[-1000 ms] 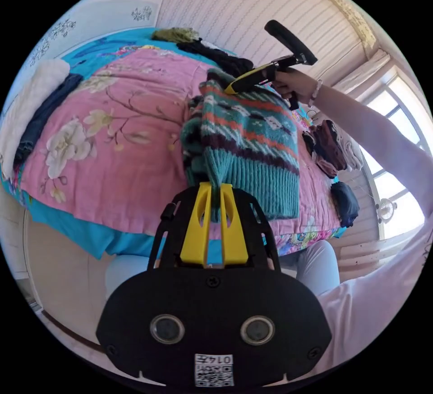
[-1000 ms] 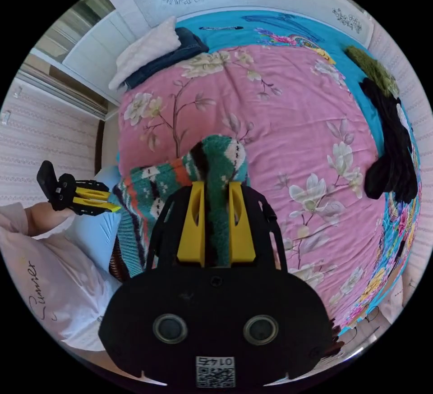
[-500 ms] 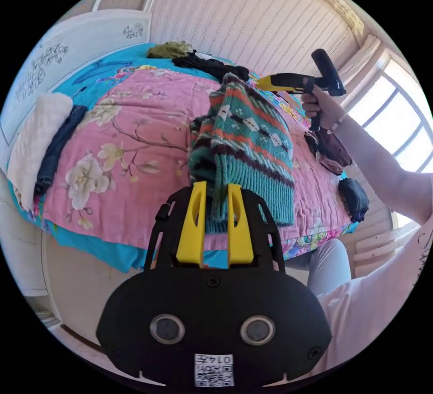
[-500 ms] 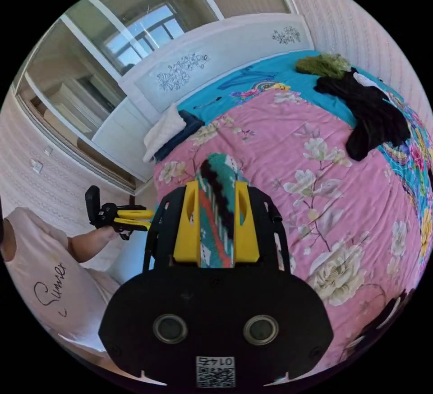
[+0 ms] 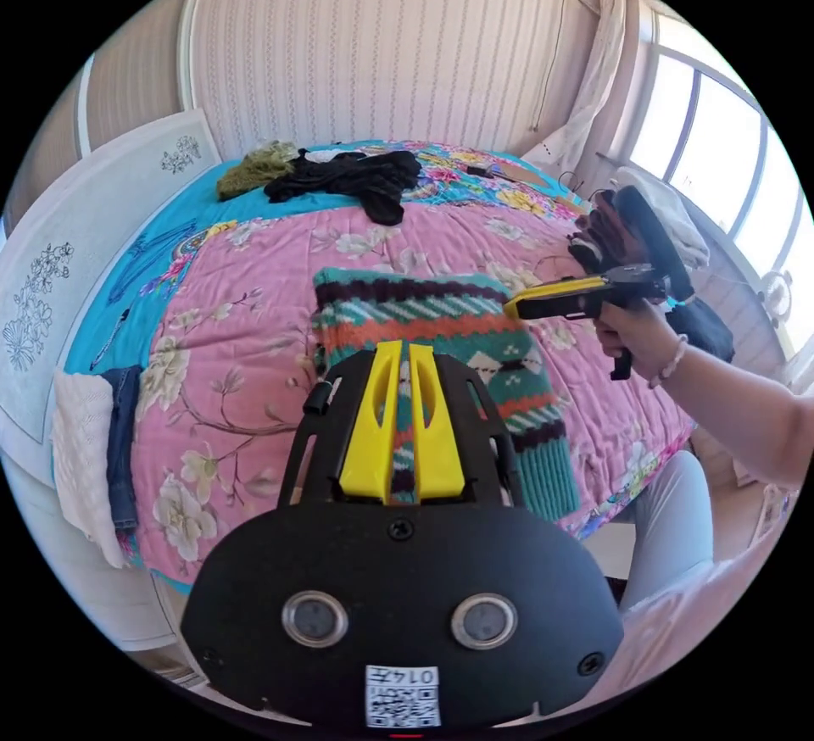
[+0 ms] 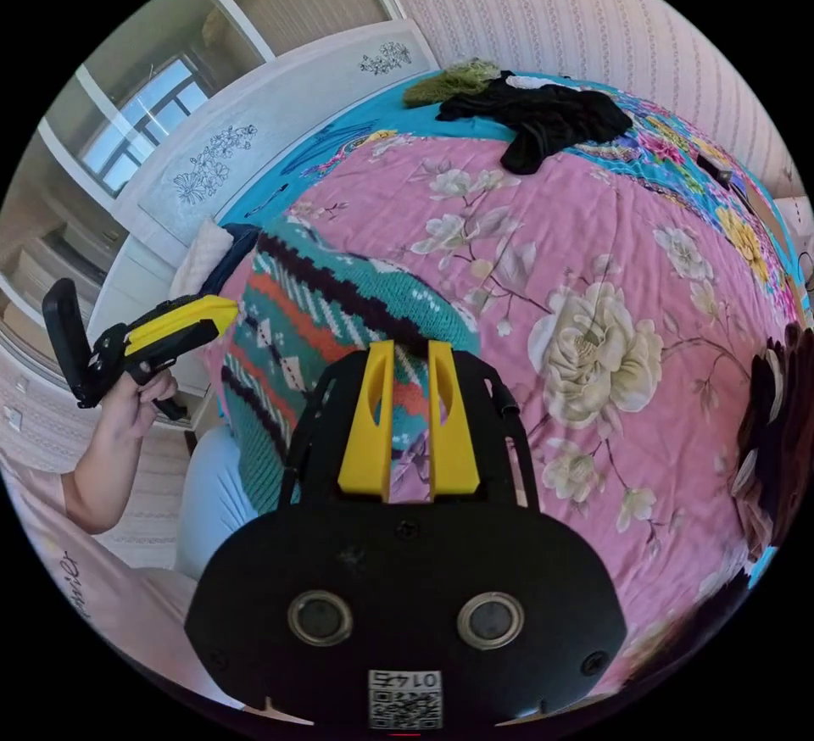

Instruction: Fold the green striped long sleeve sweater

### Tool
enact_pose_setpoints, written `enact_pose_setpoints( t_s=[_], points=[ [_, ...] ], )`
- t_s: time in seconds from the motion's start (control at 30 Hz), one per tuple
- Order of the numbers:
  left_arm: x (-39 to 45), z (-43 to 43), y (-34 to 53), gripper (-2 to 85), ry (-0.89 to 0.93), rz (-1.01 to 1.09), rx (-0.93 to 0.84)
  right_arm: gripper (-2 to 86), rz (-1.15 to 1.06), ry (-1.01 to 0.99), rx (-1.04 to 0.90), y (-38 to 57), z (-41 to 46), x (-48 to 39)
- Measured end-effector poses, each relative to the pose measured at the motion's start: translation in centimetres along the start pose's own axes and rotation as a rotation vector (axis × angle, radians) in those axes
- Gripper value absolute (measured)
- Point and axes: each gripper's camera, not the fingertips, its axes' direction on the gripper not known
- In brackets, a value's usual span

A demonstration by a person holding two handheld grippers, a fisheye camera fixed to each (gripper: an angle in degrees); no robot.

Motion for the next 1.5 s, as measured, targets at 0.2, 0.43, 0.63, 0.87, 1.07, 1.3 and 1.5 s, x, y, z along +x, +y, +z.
enact_pose_setpoints(
  t_s=[0.2,0.43,0.63,0.87,1.07,1.3,1.5],
  points=[
    [-4.0,5.6,1.1,-0.9,0.049,0.024,-0.127,5.3,-0.002,0.076,-0.07,-3.4,2.8,0.0],
    [-5.7,5.2,1.5,-0.9,0.071,0.021,-0.099,4.7,-0.024,0.152,-0.097,-3.1,4.2,0.8],
    [-10.8,-0.7,4.5,0.1,0.211,-0.143,0.035,8.4,0.088,-0.084,0.143,2.2,-1.6,4.9],
    [-16.3,-0.2,8.2,13.6,0.341,-0.318,-0.05,23.1,0.346,-0.307,0.119,7.5,2.9,9.5],
    [-18.9,1.3,10.5,16.8,0.331,-0.43,-0.098,18.3,0.412,-0.6,0.04,8.3,7.7,9.4],
    [-21.4,0.9,12.6,10.6,0.453,-0.506,-0.059,13.3,0.329,-0.544,-0.008,8.8,7.6,6.4],
    [-23.4,-2.6,16.6,7.9,0.514,-0.612,0.078,11.0,-0.156,-0.317,0.059,7.3,1.9,-6.4]
  ],
)
